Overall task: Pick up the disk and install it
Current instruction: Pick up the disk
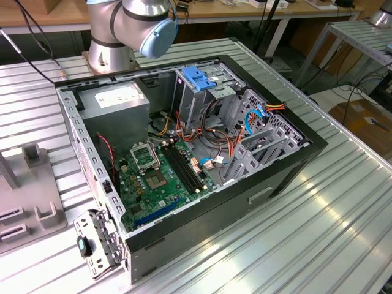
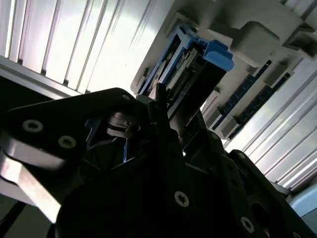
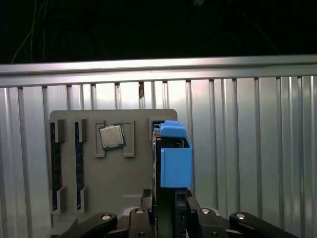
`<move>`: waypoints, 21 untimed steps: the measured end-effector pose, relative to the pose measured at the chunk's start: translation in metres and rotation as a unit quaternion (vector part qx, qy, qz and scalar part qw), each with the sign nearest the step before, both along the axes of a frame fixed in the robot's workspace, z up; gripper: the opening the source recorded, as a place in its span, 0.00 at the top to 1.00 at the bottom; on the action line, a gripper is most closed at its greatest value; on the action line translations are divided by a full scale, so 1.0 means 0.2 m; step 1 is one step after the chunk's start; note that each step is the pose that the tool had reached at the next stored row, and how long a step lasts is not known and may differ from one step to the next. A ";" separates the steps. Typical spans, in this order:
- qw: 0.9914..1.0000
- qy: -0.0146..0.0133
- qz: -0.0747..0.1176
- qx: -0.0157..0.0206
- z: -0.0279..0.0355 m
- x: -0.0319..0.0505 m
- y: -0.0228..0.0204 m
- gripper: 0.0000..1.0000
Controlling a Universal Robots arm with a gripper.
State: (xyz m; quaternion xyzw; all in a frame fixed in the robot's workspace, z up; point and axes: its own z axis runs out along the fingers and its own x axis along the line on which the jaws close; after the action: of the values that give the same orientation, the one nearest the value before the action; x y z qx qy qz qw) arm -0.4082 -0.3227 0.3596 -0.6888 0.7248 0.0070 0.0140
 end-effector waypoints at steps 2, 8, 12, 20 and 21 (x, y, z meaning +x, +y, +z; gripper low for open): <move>1.000 0.000 0.000 0.000 0.044 0.000 0.000 0.65; 1.000 0.000 0.000 0.000 0.198 0.000 0.000 0.65; 1.000 0.000 0.000 0.000 0.252 0.000 0.000 0.65; 1.000 0.000 0.000 0.000 0.356 0.001 0.000 0.65; 1.000 0.000 0.000 0.000 0.383 0.001 0.000 0.65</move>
State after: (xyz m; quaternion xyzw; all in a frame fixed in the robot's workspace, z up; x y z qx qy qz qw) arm -0.4081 -0.3227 0.4363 -0.6888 0.7248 0.0068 0.0138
